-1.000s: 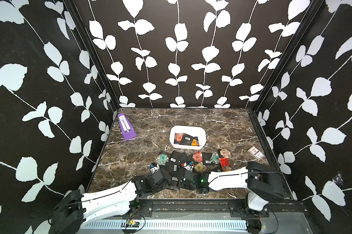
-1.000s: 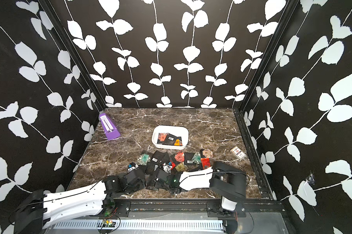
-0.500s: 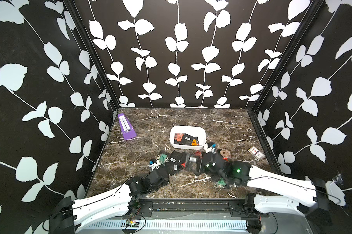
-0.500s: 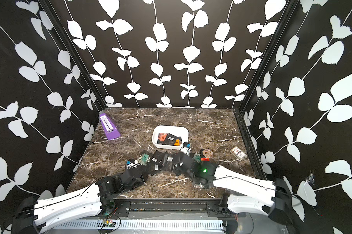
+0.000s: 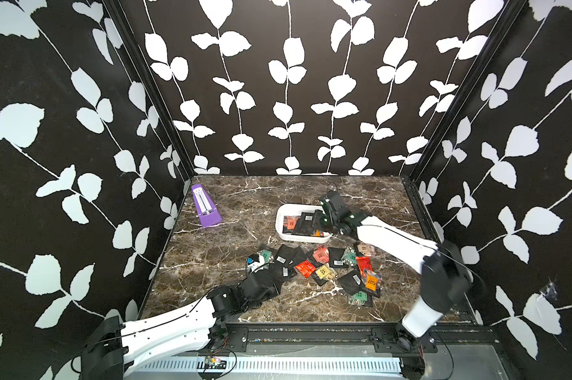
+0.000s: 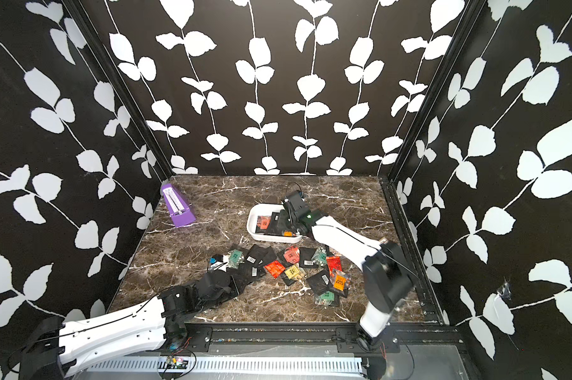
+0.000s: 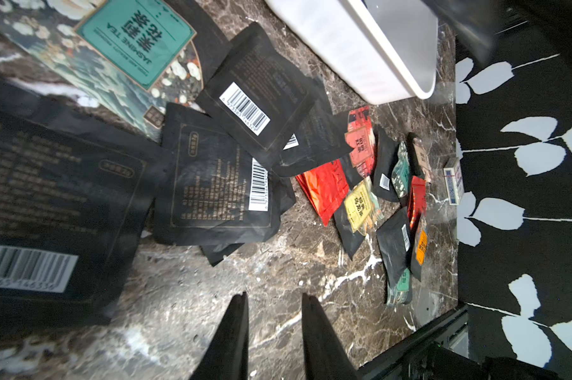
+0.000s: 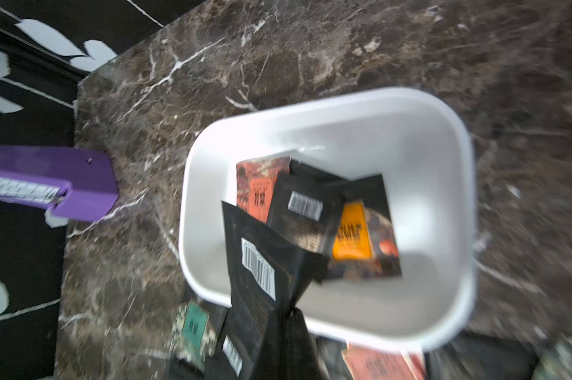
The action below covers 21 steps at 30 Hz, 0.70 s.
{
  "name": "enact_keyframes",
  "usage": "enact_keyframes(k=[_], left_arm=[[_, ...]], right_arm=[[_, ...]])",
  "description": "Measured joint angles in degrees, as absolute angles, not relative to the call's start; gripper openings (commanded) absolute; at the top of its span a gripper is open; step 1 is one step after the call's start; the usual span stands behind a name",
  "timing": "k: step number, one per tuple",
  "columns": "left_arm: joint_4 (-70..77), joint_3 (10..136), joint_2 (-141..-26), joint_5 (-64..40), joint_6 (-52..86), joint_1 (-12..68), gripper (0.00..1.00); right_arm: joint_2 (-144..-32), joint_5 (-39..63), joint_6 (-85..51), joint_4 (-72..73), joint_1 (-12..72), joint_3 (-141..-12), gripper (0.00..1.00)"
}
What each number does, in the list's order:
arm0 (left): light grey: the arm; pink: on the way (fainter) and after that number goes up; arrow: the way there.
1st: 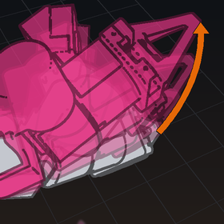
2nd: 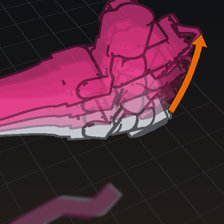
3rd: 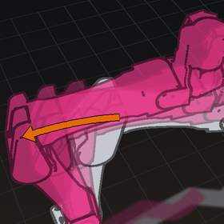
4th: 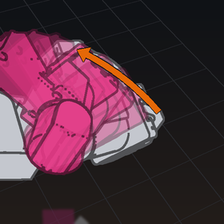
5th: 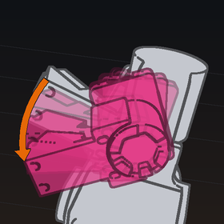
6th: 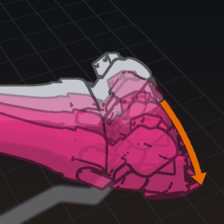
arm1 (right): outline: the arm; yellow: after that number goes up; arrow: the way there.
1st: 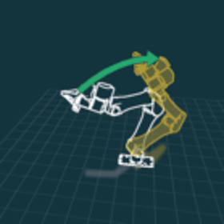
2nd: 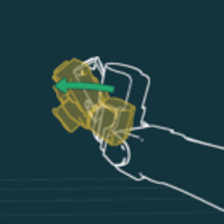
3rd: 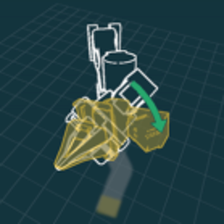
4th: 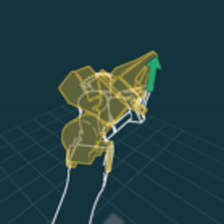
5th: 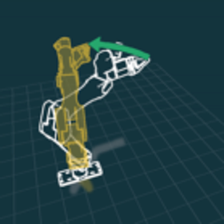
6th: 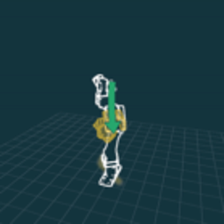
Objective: Put the tea bags into the storage box
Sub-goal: Place the tea bag in the storage box.
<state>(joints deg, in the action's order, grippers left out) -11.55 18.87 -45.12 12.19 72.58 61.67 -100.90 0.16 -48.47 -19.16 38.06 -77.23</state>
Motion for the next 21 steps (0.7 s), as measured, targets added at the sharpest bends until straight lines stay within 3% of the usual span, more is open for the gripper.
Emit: enact_keyframes(k=[5, 7, 10, 16, 21], left_arm=[[-11.38, 18.87, -44.86, 11.75, 72.47, 61.67, 0.32], [-11.40, 18.87, -44.75, 11.66, 72.42, 61.67, 0.33], [-11.44, 18.87, -44.34, 11.62, 72.38, 61.67, 0.34], [-12.03, 18.90, -44.18, 11.64, 72.14, 61.67, 0.36], [-11.90, 20.10, -46.81, 11.27, 71.81, 61.67, 0.36]], right_arm=[[-109.12, 0.56, -47.44, -19.94, 36.71, -83.05, 0.03], [-110.50, 0.45, -47.16, -21.02, 36.34, -84.27, 0.31], [-110.67, 0.43, -46.48, -22.57, 35.99, -84.64, 0.49], [-105.36, -1.23, -43.62, -26.11, 35.66, -83.88, 0.53], [-88.79, -3.05, -41.45, -27.14, 35.68, -75.79, 0.53]])
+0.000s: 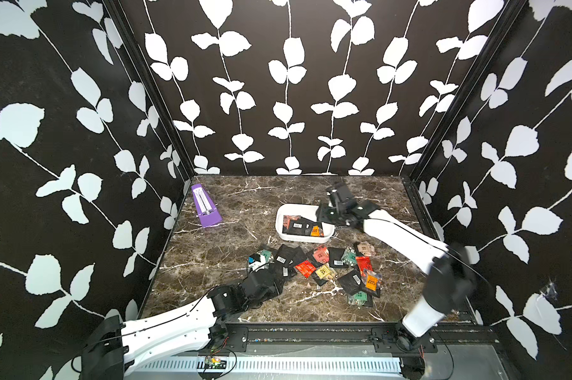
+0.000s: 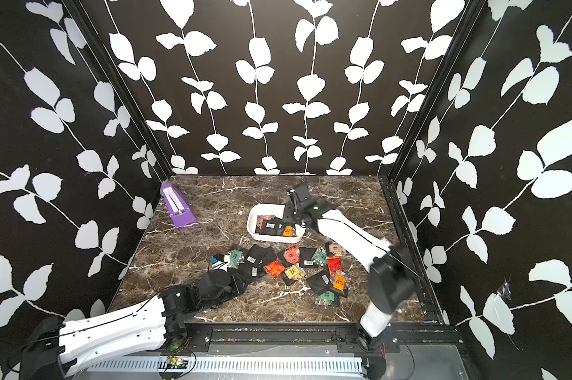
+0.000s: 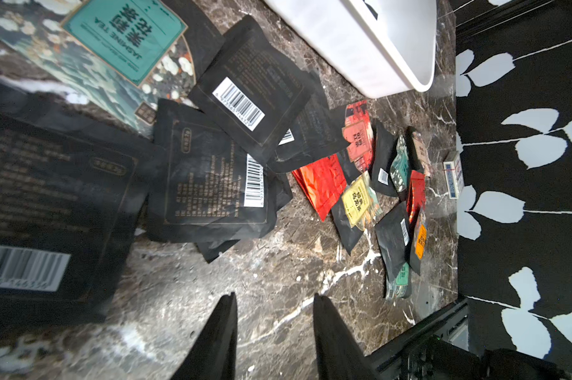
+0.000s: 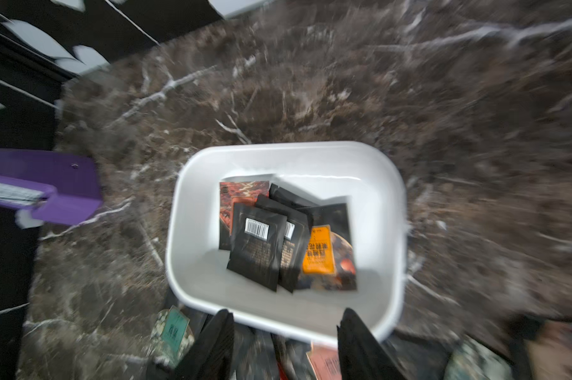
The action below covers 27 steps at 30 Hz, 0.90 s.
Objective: Put the tea bags into the storage box
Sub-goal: Place the tea bag in the storage box, then pick up the tea bag from the center of the board.
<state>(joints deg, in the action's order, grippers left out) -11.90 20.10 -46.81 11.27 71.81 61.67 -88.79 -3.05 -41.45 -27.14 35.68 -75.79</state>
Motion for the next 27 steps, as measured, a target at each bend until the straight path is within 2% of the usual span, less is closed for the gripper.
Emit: enact_keyframes(k=[6, 13, 17, 23, 27], left_arm=[[-9.50, 23.24, -53.65, 9.78, 70.26, 61.67, 0.22], [-6.90, 31.88, -65.21, 8.54, 66.52, 61.67, 0.13], [-3.84, 35.18, -71.53, 7.57, 65.30, 61.67, 0.09], [-0.36, 39.66, -81.78, 3.90, 64.36, 61.67, 0.00], [2.20, 43.20, -88.09, 1.21, 63.92, 61.67, 0.00]], right_arm=[[-69.87, -3.88, -42.19, -29.98, 36.67, -61.63, 0.53], [-58.19, -2.52, -52.14, -27.53, 42.94, -41.95, 0.51], [-57.60, -2.59, -57.39, -25.15, 45.10, -35.51, 0.45], [-60.14, -4.49, -59.20, -23.38, 45.36, -34.46, 0.43], [-63.40, -5.37, -58.70, -22.37, 45.36, -34.44, 0.43]])
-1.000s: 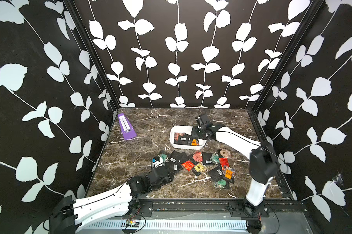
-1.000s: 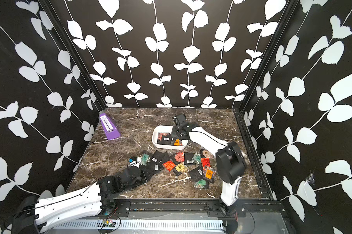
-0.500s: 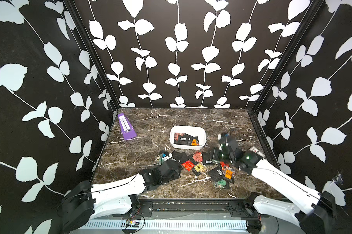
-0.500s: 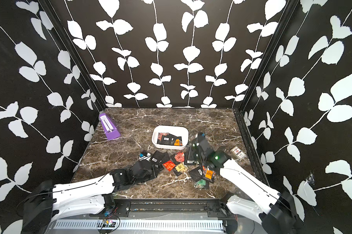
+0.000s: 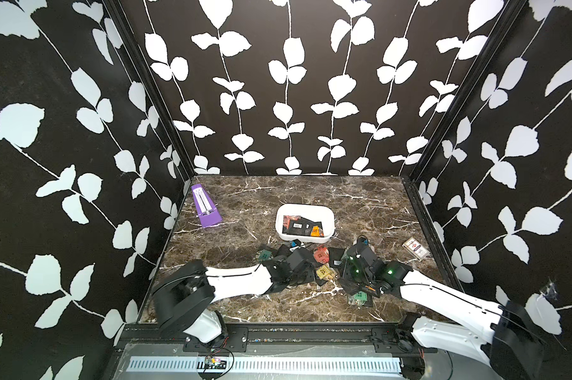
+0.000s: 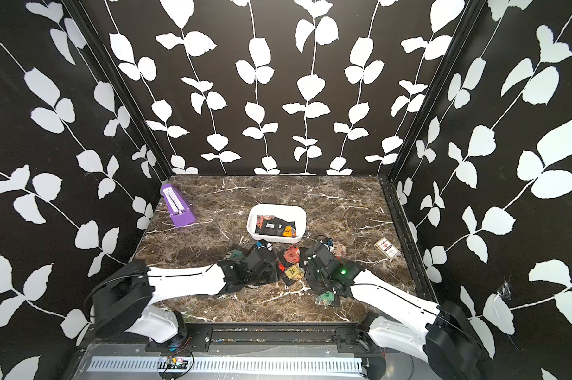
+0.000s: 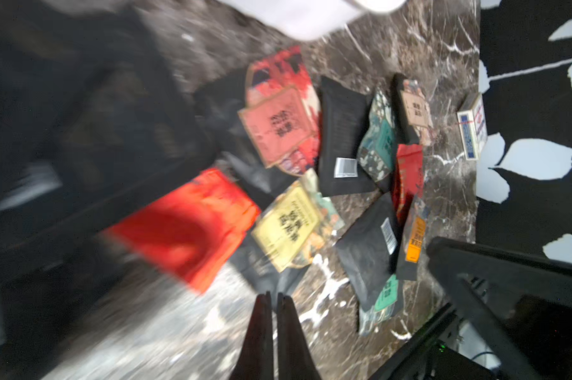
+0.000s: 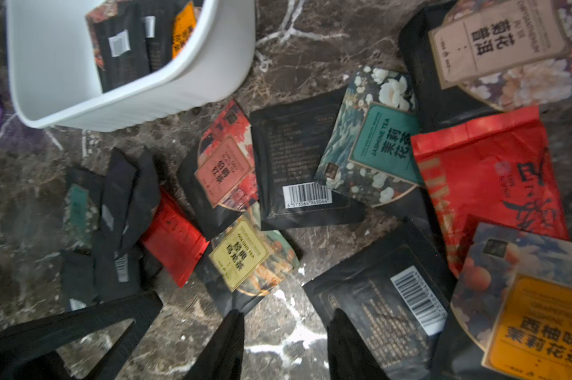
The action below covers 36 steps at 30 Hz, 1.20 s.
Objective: Put the tea bags into the storage box
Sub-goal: Pick up the tea bag from the center of the board.
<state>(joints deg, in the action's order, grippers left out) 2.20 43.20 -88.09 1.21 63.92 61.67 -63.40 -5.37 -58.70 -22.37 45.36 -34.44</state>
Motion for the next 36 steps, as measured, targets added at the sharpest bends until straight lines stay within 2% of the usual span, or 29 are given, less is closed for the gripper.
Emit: enact_keyframes(k=[15, 30, 36], left_arm=[[4.34, 45.98, -98.02, -2.96, 63.88, 61.73, 0.00], [5.08, 44.29, -96.95, -3.16, 64.47, 62.06, 0.00], [5.19, 43.75, -96.51, -2.98, 64.73, 62.28, 0.00]], right_arm=[[-72.23, -1.13, -58.76, -11.35, 40.84, -32.75, 0.41], [-76.99, 1.15, -59.42, -5.98, 40.58, -30.57, 0.40], [-77.97, 2.15, -59.86, -2.72, 40.53, -29.85, 0.32]])
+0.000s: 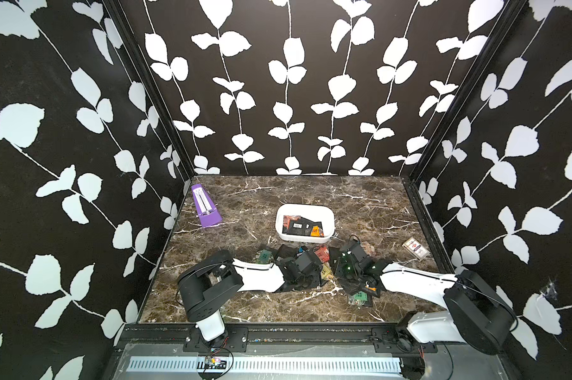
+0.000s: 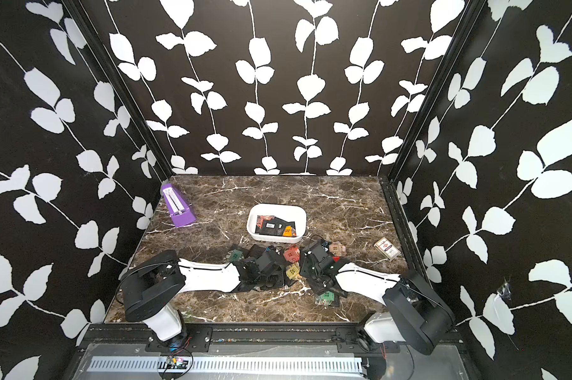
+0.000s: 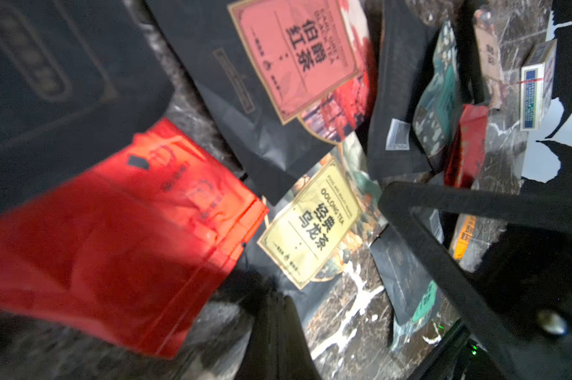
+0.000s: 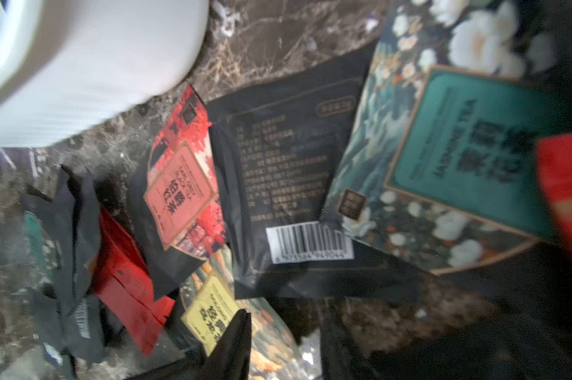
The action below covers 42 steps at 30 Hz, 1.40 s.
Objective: Put the tea bags into the storage box
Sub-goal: Pick up the tea bag from the center of the board.
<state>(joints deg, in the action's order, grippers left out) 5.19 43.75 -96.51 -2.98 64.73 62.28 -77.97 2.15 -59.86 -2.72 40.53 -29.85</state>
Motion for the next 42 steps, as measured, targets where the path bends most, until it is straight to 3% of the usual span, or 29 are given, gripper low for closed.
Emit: enact_keyframes(k=[6, 15, 24, 33, 37, 42], left_arm=[[5.23, 43.75, -96.51, -2.98, 64.73, 62.28, 0.00], [5.23, 43.75, -96.51, -2.92, 64.73, 62.33, 0.00], [1.52, 43.75, -93.76, -2.28, 64.14, 62.35, 0.00], [-5.41, 43.83, -80.97, 2.31, 61.67, 62.50, 0.02], [-8.25, 43.09, -75.02, 7.25, 61.21, 62.54, 0.05], [-10.70, 38.11, -67.13, 13.17, 61.60, 62.54, 0.08]], right_arm=[[-78.37, 3.25, -59.99, 0.69, 40.53, -28.62, 0.26], [-78.39, 4.16, -59.66, 1.50, 40.56, -27.57, 0.00], [-74.85, 5.91, -59.31, -1.96, 40.75, -27.33, 0.00], [-56.66, 4.67, -58.43, -16.56, 42.26, -29.06, 0.00], [-51.59, 2.98, -57.36, -22.96, 42.33, -34.98, 0.00], [-55.22, 1.23, -53.63, -27.00, 42.33, -47.90, 0.00]])
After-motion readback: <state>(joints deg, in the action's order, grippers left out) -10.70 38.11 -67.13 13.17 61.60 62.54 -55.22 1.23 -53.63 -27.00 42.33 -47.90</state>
